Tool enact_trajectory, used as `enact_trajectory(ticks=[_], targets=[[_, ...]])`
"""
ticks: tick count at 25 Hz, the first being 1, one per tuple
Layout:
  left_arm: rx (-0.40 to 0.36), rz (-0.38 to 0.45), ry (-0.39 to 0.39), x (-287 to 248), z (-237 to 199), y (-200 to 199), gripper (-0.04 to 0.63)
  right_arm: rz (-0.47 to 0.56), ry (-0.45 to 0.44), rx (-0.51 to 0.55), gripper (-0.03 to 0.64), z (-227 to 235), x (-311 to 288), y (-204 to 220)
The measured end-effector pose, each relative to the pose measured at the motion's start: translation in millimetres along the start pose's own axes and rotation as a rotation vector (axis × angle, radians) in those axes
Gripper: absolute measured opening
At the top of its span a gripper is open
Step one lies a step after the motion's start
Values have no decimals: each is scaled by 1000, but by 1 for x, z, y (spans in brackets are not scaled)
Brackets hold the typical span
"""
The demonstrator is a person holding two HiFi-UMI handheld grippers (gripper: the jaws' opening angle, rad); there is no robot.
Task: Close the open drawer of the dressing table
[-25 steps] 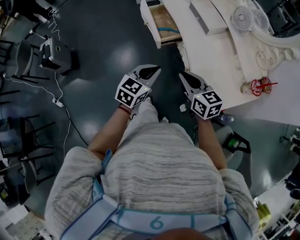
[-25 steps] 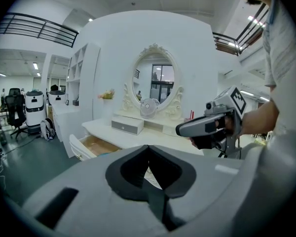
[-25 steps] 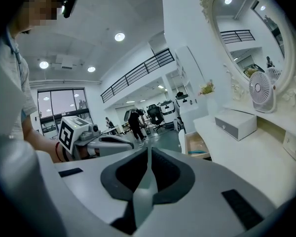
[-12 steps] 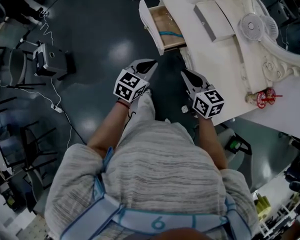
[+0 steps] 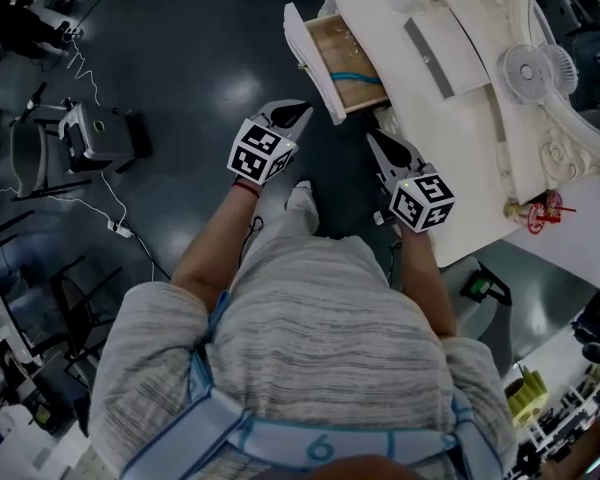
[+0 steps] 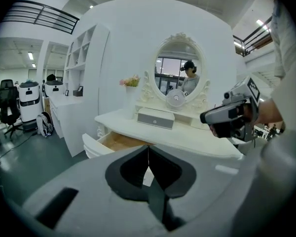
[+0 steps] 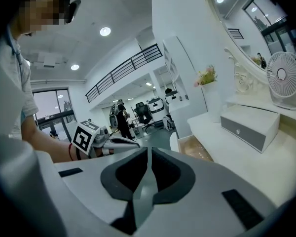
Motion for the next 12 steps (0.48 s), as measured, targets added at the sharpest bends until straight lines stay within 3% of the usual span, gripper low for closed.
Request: enact_trajectory(ticks=[12], targets=[[-30,-86,37,-43,-58,16,15,-1,40,-14,12,15,-52,-18]])
Point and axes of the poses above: the fingertips, and each gripper's own axes: x backward along the fingers, z to its right, y out of its underside, the point moved 7 cm from there along x, backward along the fingers, and after that the axes turned 13 degrees about -y, right-handed, at the moved point
